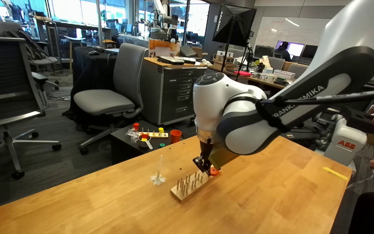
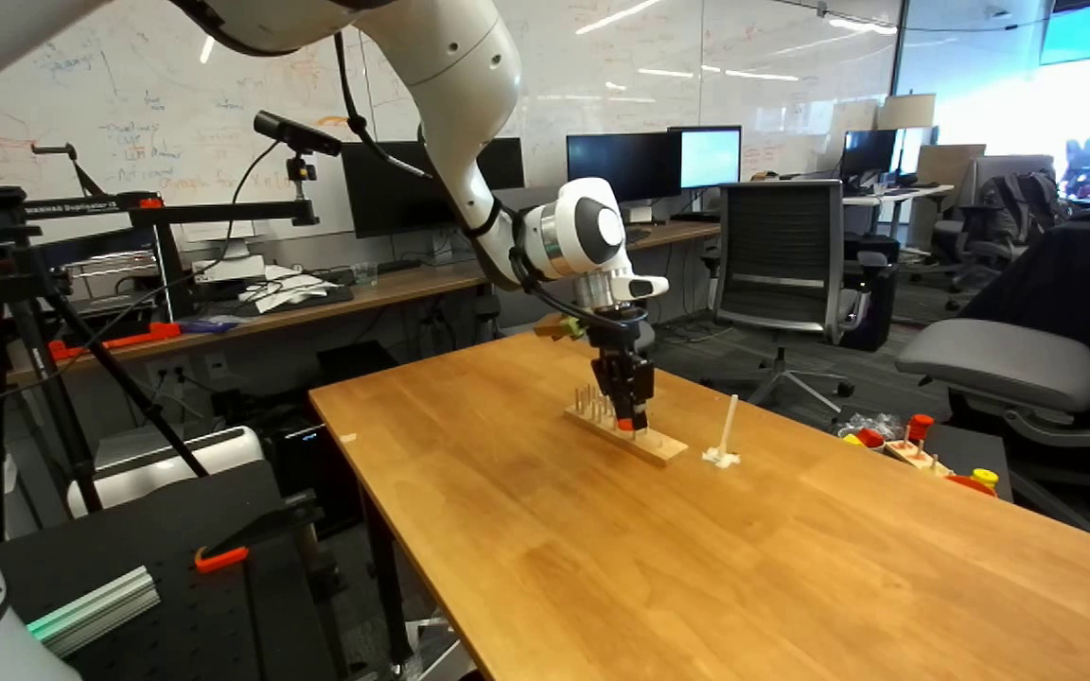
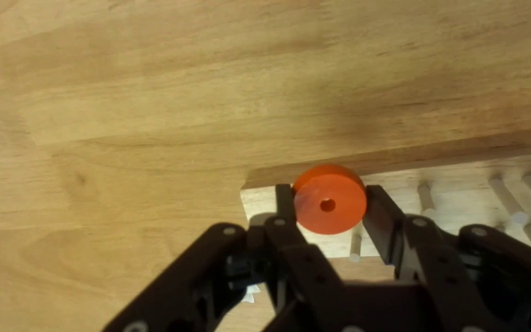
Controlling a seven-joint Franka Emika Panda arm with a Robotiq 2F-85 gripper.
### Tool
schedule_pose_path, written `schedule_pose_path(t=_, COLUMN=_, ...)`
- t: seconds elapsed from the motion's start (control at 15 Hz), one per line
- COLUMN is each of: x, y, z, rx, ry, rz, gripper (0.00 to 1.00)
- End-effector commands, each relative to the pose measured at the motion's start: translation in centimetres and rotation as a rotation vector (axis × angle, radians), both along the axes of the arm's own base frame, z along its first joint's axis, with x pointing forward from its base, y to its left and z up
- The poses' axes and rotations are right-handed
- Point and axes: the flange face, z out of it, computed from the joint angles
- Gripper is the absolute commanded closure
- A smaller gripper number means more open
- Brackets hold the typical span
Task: Pick up the orange object and put it on the object
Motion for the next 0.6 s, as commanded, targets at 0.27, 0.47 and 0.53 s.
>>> schedule_pose_path(t=0.27, x=1.9, y=1.3, z=-0.5, rx=0.003, ry=-0.061, rz=-0.001, gripper=0.83)
schedule_pose_path(t=0.47, x=2.0, y=1.7, z=-0.8, rx=0.014, ry=-0.057, rz=-0.006, gripper=0.83)
schedule_pose_path(t=0.53, x=1.9, y=1.8, z=-0.9, rx=0.017, ry=-0.055, rz=-0.009, gripper=0.83)
